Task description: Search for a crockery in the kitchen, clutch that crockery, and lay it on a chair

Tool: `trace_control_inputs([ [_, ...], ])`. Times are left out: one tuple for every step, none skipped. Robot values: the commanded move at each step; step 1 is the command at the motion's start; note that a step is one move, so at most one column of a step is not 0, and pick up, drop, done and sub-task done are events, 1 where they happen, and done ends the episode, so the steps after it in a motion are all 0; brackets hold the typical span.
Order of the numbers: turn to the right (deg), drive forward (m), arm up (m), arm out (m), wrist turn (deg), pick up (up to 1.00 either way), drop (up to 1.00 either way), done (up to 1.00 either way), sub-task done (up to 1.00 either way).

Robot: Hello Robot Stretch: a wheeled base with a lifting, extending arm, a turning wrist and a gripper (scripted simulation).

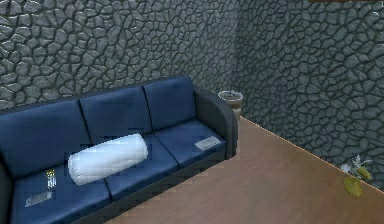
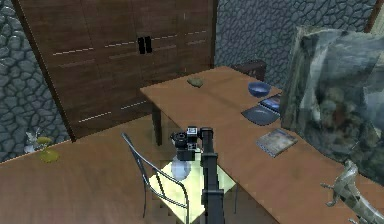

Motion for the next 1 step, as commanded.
trace_control_inputs([
  [0.0, 0.0, 0.0, 0.0, 0.0, 0.0, 0.0, 1.0, 0.0],
])
